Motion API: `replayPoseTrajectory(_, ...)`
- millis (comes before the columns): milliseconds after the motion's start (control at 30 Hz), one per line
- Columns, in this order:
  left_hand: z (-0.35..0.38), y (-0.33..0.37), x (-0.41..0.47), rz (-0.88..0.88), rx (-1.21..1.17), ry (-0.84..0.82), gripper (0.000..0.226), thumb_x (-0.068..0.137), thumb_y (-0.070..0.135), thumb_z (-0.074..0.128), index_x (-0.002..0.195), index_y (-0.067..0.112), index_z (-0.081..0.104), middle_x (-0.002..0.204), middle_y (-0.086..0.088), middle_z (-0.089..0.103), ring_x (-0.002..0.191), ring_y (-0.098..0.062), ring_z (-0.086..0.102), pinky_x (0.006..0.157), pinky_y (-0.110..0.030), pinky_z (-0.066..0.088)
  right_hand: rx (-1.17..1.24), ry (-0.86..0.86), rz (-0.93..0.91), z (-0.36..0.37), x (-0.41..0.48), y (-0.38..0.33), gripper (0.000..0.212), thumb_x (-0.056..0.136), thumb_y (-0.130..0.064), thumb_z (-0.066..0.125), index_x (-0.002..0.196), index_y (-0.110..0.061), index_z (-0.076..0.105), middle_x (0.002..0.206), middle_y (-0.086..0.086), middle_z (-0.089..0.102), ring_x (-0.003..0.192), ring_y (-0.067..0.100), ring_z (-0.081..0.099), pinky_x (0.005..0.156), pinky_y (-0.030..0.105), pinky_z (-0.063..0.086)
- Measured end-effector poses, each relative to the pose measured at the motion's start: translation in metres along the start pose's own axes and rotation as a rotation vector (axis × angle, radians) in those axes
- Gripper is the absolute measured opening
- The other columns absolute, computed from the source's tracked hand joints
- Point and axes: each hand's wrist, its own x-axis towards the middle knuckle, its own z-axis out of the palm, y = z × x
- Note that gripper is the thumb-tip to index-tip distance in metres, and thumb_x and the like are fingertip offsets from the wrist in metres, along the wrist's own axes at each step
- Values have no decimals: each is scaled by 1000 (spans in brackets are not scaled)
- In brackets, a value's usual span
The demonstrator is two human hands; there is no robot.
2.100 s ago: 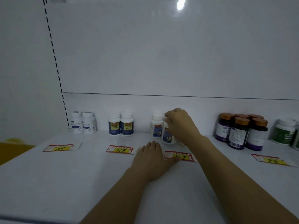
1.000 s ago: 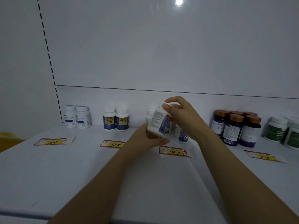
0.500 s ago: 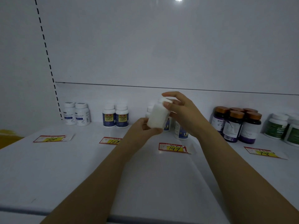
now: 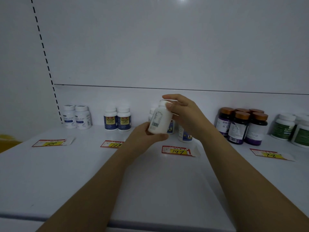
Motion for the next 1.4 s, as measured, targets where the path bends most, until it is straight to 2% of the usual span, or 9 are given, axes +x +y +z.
replayPoseTrajectory(200,-2,-2,-1,26,102,150,53,70,27,81,106,21,43,90,15,53,76,2,53,55,-8,45,-43,-41,40,9,0,0,21,94,-29,54,114,-25,62,110,-2,65,105,17,64,91,38,54)
replayPoseTrajectory(333,-1,-1,-1,1,49,106,58,70,27,81,110,20,39,94,11,55,76,2,55,57,-9,46,-76,4,19,6,0,1,17,94,-23,56,109,-24,63,105,2,68,98,18,68,86,38,57)
replayPoseTrajectory(467,-3,5,-2,-43,-57,-14,46,82,26,70,120,21,46,110,3,60,85,-1,57,77,-17,43,-62,3,26,-3,-1,3,19,96,-19,52,109,-26,63,109,4,67,99,20,67,87,38,56)
replayPoseTrajectory(600,-3,1,-1,23,24,24,40,77,26,75,112,23,54,100,10,63,83,2,59,64,-9,44,-28,-56,42,-1,-1,2,19,97,-18,48,106,-27,63,111,1,65,102,18,65,86,32,56)
replayPoseTrajectory(700,-2,-3,0,29,76,100,50,70,27,81,108,23,48,101,8,60,86,-6,60,68,-11,46,-155,-65,8,3,-2,0,11,95,-28,53,100,-34,61,101,-7,67,94,11,67,78,25,57)
replayPoseTrajectory(800,-1,-4,-1,31,146,111,55,66,30,84,106,23,46,98,9,58,85,-6,58,66,-10,44,-221,-56,19,2,-1,0,10,93,-27,56,99,-34,61,96,-7,69,91,12,68,80,29,58)
replayPoseTrajectory(967,0,-4,0,15,171,103,58,64,32,84,105,24,45,97,10,57,83,-5,57,65,-10,43,-270,-60,26,1,0,0,12,93,-27,57,104,-31,61,96,-7,68,92,15,68,84,33,57)
replayPoseTrajectory(1167,-1,-3,-1,30,188,94,60,66,32,83,111,20,45,103,7,57,93,-11,58,75,-18,45,-317,-75,-26,3,-2,-3,13,93,-30,56,105,-35,60,105,-5,66,93,10,66,79,27,57)
replayPoseTrajectory(1400,0,-2,1,41,148,84,57,65,33,83,106,24,44,95,12,56,83,-4,57,65,-11,44,-365,-61,-16,3,-3,-4,14,93,-30,56,105,-38,56,106,-2,65,86,5,65,74,21,57)
